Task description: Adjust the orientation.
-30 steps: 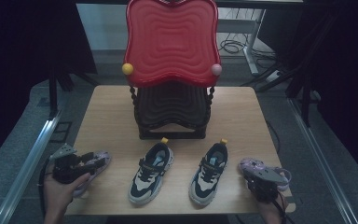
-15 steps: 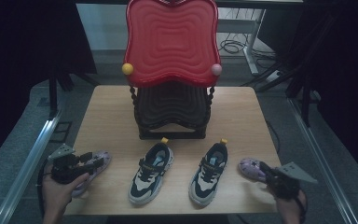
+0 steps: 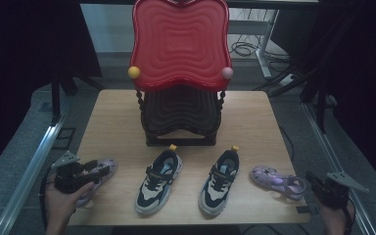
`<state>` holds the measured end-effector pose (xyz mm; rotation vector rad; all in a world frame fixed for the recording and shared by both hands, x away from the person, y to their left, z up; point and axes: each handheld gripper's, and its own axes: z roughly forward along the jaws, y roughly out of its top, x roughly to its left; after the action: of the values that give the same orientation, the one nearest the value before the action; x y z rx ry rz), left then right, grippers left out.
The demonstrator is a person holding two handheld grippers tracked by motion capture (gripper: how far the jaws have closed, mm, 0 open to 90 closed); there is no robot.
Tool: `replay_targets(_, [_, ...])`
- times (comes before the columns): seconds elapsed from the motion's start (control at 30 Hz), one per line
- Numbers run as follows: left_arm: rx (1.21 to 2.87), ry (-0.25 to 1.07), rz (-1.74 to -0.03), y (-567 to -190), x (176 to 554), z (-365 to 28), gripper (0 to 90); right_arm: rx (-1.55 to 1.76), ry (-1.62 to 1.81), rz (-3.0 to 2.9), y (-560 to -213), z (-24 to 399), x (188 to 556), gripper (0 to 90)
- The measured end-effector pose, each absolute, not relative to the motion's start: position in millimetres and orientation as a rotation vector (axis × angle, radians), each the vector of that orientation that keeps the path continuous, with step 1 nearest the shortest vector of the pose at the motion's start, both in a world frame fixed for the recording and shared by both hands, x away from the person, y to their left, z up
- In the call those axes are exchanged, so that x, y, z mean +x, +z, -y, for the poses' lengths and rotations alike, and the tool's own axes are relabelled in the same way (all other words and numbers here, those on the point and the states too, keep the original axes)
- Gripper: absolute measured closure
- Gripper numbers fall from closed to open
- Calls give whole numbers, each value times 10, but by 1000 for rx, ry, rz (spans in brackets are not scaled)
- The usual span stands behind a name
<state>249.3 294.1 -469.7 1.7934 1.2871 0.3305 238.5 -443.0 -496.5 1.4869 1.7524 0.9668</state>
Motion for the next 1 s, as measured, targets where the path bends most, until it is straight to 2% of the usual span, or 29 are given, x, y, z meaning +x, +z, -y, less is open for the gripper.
replay_targets(0.2, [1790, 335, -1289, -4691, 2486, -2958, 376, 1472, 929, -1810, -5070, 4400, 2390, 900])
replay_targets(0.6, [1786, 332, -1287, -4687, 2484, -2971, 376, 1478, 985, -1838, -5043, 4367, 2197, 900])
replay_targets(1.0, [1789, 316, -1281, -4696, 2490, -2955, 376, 1479, 962, -1884, -5041, 4292, 2213, 900])
